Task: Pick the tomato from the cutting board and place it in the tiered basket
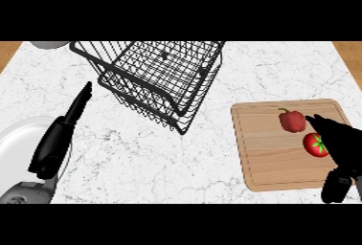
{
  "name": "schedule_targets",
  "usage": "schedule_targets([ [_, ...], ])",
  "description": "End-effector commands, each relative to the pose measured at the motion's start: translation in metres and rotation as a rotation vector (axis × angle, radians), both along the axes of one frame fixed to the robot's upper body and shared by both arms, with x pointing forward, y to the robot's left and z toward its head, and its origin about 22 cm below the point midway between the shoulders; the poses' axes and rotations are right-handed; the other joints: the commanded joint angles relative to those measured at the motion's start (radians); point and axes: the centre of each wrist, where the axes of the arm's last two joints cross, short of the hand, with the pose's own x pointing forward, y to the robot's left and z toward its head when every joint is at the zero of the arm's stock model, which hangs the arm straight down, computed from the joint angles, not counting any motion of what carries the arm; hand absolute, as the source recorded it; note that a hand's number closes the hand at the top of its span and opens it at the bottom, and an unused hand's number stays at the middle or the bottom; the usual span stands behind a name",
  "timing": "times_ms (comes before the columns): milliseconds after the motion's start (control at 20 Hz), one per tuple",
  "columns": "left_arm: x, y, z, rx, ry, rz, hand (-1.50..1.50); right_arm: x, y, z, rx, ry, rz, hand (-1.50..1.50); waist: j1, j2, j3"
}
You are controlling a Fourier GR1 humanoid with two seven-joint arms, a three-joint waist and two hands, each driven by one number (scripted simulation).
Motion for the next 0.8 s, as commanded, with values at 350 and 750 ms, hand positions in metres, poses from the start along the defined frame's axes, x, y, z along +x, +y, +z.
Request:
schedule_targets([
  [350, -0.016, -0.011, 0.005, -0.003, 0.005, 0.002, 0.0, 0.014, -0.04, 0.012, -0.039, -0.1, -0.043, -1.5, 0.002, 0.0, 0.0],
  [750, -0.001, -0.013, 0.009, 0.001, -0.016, -0.003, 0.0, 0.016, -0.029, -0.026, 0.016, -0.099, -0.082, -1.5, 0.001, 0.001, 0.0],
])
